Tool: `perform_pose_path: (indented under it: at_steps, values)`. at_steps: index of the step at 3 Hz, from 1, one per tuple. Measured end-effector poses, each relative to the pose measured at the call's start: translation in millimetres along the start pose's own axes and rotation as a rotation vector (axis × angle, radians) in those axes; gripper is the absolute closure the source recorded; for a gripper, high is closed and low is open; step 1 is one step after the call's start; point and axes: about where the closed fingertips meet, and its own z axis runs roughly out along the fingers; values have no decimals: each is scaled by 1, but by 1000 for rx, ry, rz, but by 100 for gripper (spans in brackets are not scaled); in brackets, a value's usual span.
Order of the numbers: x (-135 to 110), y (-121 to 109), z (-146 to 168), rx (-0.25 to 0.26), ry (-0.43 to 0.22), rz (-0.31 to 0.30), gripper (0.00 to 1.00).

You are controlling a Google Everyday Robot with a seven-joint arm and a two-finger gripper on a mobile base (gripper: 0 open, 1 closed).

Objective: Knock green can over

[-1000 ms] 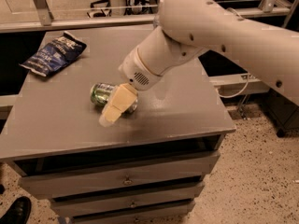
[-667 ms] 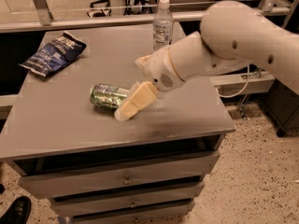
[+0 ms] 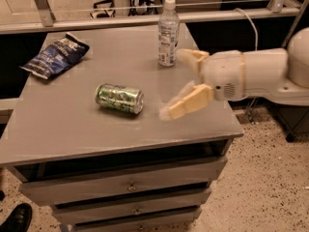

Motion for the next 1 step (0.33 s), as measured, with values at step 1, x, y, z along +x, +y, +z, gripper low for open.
perform_pose_path:
  at_steps: [1]
  values:
    - [0, -2, -29, 54, -25, -32, 0]
